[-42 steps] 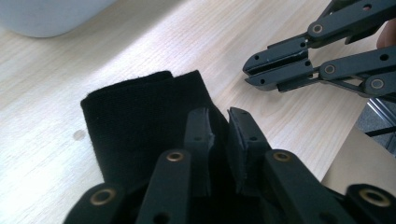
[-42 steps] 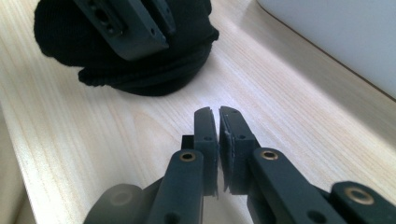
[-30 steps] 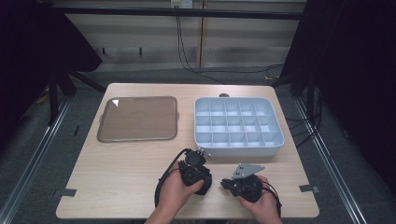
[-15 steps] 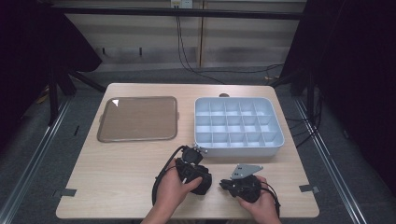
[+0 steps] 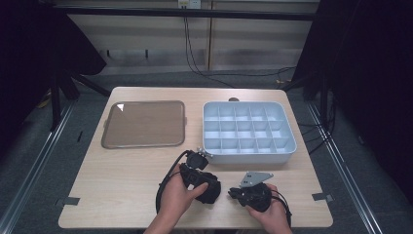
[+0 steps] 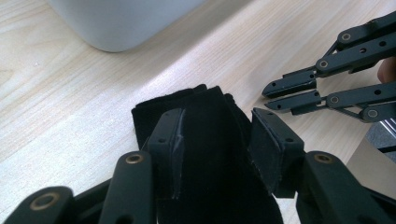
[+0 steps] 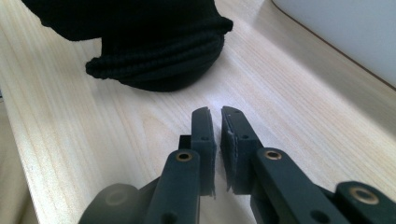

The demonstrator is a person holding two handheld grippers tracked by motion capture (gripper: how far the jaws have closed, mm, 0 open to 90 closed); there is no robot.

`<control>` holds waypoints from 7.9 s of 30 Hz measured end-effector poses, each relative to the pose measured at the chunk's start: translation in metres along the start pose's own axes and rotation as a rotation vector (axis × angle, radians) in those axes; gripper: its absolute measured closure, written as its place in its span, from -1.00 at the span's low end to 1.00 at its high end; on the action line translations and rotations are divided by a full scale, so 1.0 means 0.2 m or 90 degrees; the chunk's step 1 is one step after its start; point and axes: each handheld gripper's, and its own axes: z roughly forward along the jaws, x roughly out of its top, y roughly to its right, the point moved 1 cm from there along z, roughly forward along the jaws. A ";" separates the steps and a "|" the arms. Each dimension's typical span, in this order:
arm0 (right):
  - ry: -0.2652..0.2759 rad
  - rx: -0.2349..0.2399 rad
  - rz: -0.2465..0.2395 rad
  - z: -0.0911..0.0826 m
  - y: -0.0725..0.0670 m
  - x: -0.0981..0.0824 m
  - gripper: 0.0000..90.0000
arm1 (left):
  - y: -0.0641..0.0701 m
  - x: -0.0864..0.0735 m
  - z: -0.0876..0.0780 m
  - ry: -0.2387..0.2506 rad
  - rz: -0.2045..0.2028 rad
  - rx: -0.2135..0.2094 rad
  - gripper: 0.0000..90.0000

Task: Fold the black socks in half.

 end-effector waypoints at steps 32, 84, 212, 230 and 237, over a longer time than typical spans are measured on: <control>0.011 -0.007 0.010 -0.02 0.00 0.01 0.74 | -0.22 -0.18 0.01 -0.010 -0.065 0.062 -0.03; 0.055 -0.058 0.077 -0.15 0.04 0.16 -0.14 | 0.00 -0.09 0.10 0.015 -0.033 0.004 -0.18; 0.015 0.036 0.311 -0.40 0.39 0.12 0.52 | -0.35 -0.47 0.07 0.155 0.083 0.140 -1.00; 0.006 0.012 0.290 -0.51 0.43 0.19 0.52 | -0.35 -0.46 0.07 0.155 0.083 0.139 -1.00; 0.004 0.001 0.287 -0.57 0.46 0.21 0.52 | -0.35 -0.46 0.07 0.154 0.083 0.140 -1.00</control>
